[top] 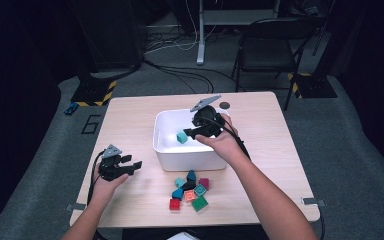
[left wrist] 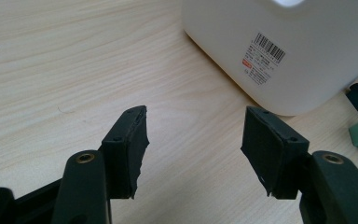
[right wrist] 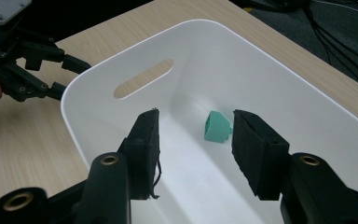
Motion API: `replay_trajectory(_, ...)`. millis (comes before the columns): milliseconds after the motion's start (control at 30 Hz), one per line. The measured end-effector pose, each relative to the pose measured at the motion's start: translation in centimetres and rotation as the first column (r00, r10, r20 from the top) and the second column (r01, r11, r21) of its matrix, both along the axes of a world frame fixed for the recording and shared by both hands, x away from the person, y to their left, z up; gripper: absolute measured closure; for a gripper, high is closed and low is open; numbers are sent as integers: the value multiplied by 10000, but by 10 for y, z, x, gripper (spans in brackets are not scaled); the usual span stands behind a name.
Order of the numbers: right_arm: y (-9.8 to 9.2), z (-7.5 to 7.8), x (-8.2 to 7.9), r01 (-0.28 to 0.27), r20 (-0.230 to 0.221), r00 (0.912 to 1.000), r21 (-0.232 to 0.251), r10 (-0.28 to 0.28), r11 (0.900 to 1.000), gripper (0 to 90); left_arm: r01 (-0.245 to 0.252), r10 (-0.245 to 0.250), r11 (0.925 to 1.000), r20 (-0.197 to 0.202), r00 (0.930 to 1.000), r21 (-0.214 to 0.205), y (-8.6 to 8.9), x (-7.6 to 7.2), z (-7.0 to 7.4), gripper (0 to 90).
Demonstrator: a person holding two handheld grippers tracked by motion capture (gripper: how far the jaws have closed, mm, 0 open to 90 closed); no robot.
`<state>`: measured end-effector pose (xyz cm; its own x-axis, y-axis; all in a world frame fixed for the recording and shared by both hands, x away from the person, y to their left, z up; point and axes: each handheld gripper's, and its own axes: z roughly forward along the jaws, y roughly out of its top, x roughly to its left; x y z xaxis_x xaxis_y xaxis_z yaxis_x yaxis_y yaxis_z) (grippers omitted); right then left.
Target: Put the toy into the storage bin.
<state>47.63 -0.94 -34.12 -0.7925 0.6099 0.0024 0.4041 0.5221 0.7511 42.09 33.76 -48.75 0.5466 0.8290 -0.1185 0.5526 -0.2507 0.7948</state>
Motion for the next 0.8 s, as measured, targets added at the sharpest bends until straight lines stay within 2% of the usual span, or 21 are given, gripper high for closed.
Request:
replay_trajectory(33, -2, 1, -2, -99, 125, 9999, 19, 98, 9999, 513, 3, -3, 10000, 3, 10000, 6, 0, 0, 0, 401)
replay_trajectory(300, -11, 7, -22, -281, 302, 9992, 103, 278, 9996, 515, -9, 9, 10000, -11, 10000, 12, 0, 0, 0, 401)
replay_trajectory(467, -17, 6, -38, -523, 466, 9976, 89, 518, 9986, 515, -48, 48, 10000, -17, 10000, -8, 0, -1, 0, 400)
replay_trajectory(800, -31, 0, -63, -506, 470, 9977, 391, 488, 9980, 517, -20, 20, 10000, -32, 10000, 25, 0, 0, 0, 402)
